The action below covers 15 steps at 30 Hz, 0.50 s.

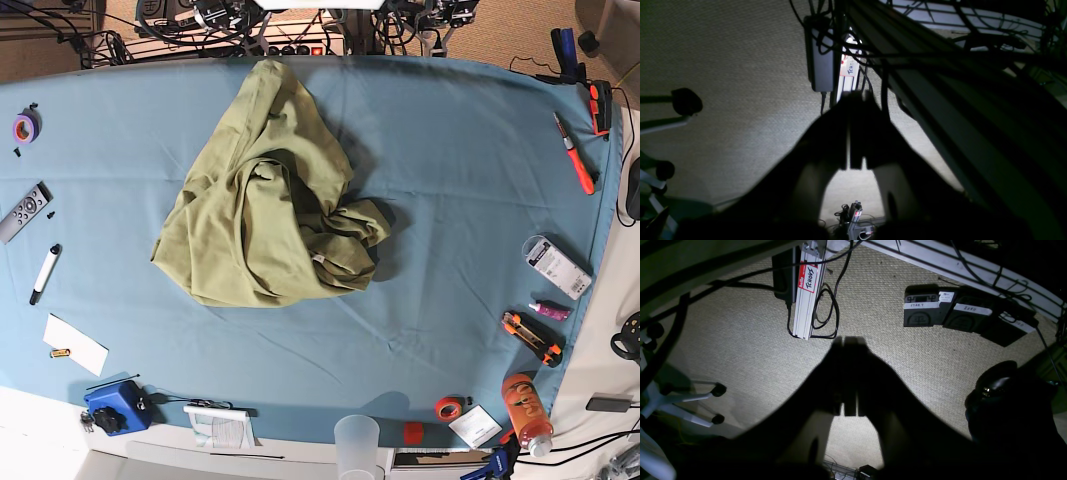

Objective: Layout the t-shirt on the table in an organized manner, then fold the t-shirt properly

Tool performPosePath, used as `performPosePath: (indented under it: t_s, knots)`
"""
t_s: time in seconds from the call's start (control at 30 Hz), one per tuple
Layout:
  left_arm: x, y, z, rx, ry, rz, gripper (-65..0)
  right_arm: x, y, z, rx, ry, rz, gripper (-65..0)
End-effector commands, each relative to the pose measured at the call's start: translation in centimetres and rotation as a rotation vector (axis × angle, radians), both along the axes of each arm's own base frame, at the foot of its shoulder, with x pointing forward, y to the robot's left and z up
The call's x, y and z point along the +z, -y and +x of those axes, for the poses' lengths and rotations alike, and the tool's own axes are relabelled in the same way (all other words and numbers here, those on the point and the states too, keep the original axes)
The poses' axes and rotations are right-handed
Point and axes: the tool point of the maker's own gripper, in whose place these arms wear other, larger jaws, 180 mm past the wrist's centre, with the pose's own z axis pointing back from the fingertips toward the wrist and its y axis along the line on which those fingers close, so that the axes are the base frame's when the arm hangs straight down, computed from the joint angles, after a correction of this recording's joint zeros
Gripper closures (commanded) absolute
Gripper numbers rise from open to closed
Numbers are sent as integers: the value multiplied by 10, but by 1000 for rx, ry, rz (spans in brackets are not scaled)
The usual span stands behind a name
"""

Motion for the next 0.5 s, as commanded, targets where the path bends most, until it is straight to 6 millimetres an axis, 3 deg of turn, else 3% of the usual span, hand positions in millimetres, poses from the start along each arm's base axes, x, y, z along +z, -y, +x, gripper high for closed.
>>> performPosePath:
  t_s: [0.0,0.2,0.47]
  knots:
    - [1,4,0,-5,4,-11,0,1,5,-2,1,-5,-3,0]
    - [0,1,-2,-6,1,-6,0,1,11,-5,6,-28,-19,0]
    - [3,-23,-15,-13,9,35,0,5,48,-11,-68,-42,-59,0]
